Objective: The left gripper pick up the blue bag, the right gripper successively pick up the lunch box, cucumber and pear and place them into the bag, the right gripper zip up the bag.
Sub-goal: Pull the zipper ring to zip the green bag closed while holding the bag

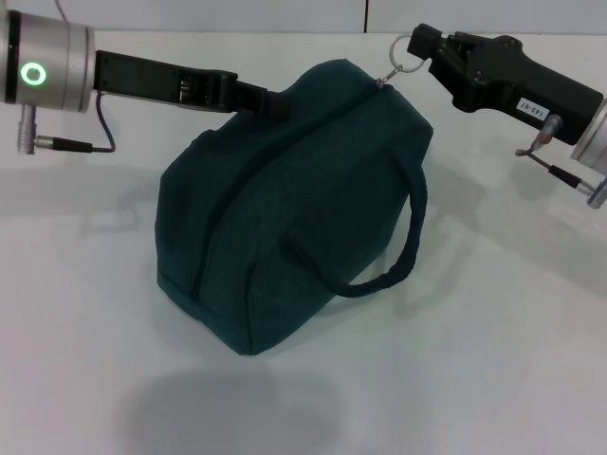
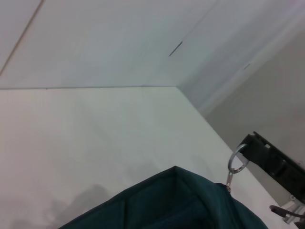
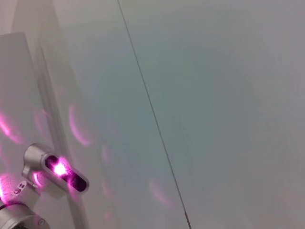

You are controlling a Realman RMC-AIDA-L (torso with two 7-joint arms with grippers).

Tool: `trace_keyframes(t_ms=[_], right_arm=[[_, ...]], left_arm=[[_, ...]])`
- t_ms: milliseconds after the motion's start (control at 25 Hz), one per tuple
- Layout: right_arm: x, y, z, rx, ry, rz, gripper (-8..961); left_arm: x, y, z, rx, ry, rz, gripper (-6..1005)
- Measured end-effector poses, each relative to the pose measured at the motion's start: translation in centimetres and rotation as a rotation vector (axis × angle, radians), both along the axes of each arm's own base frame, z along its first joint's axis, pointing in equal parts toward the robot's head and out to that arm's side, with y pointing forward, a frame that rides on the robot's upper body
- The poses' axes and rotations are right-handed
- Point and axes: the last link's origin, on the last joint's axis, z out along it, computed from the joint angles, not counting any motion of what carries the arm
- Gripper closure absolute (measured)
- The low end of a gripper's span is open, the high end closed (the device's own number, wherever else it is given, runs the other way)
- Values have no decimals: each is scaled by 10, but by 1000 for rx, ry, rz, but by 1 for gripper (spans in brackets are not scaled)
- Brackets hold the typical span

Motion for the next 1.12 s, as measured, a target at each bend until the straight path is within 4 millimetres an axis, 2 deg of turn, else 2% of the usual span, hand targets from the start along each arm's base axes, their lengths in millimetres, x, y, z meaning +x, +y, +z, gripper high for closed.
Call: trace_keyframes(t_ms=[440,1120], right_arm=[[3,1,3,6,13,-19,943],[8,1,6,-40,54,-71,943]], left_arm=[[2,-5,3,24,-75,-35,950],[11,-21,-7,-31,-125,-141,942]])
